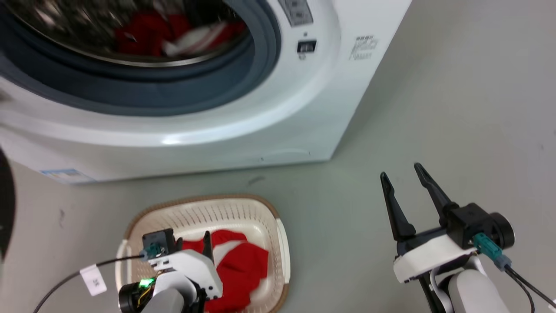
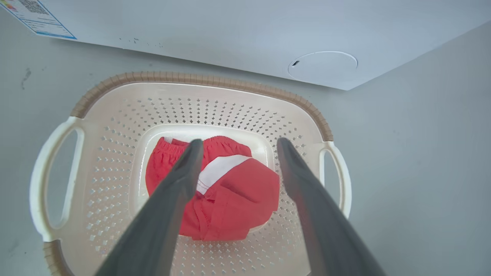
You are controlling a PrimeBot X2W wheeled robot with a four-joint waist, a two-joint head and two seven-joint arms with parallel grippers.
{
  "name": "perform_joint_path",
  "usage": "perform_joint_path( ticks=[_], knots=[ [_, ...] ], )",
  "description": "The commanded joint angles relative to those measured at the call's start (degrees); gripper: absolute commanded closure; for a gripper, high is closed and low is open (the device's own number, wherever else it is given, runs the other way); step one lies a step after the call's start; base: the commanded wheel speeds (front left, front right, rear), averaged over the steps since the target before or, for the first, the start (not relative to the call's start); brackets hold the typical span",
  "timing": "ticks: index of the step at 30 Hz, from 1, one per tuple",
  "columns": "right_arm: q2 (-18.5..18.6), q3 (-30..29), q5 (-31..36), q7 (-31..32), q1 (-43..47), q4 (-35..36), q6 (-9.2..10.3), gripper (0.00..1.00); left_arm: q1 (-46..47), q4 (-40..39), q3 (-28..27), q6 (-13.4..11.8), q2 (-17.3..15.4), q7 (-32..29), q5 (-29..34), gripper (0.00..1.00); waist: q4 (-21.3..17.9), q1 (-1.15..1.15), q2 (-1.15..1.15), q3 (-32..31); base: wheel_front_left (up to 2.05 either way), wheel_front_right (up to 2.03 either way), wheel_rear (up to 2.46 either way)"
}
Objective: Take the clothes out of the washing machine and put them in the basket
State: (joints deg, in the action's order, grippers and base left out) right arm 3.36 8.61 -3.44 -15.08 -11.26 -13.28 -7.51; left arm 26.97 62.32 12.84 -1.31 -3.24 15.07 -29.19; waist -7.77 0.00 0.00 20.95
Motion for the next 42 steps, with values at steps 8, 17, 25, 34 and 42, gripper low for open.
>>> perform_joint_path(
  ticks=[8, 17, 25, 34, 42],
  knots=[
    [-0.5, -1.6, 1.1, 0.8, 4.3, 1.7, 0.04, 0.00, -8.4, -17.5, -5.0, -2.5, -0.3, 0.1, 7.7, 0.00, 3.2, 0.00, 0.00, -9.1, 0.00, 0.00, 0.00],
    [-0.5, -1.6, 0.8, 2.1, 5.7, 4.5, 0.04, 0.00, -8.9, -30.5, -7.6, -2.4, 0.1, 0.1, 14.0, 0.00, 3.7, 0.00, 0.00, -9.9, 0.00, 0.00, 0.00],
    [-0.5, -0.3, -0.1, 2.4, 4.6, 7.1, 0.04, 0.00, 1.2, -31.6, -8.4, -1.7, -0.5, 0.1, 17.6, 0.00, 2.3, 0.00, 0.00, -6.8, 0.00, 0.00, 0.00],
    [-0.5, 1.7, -2.6, 1.5, 1.7, 7.4, 0.04, 0.00, 19.3, -19.3, -7.7, -1.1, -5.0, -1.2, 20.3, 0.00, -2.9, 0.00, 0.00, 1.5, 0.00, 0.00, 0.00],
    [-0.5, 3.9, -6.0, 0.2, -2.1, 5.3, 0.04, 0.00, 34.2, -9.0, -6.7, -0.9, -11.6, -7.6, 22.6, 0.00, -8.6, 0.00, 0.00, 9.9, 0.00, 0.00, 0.00]
  ],
)
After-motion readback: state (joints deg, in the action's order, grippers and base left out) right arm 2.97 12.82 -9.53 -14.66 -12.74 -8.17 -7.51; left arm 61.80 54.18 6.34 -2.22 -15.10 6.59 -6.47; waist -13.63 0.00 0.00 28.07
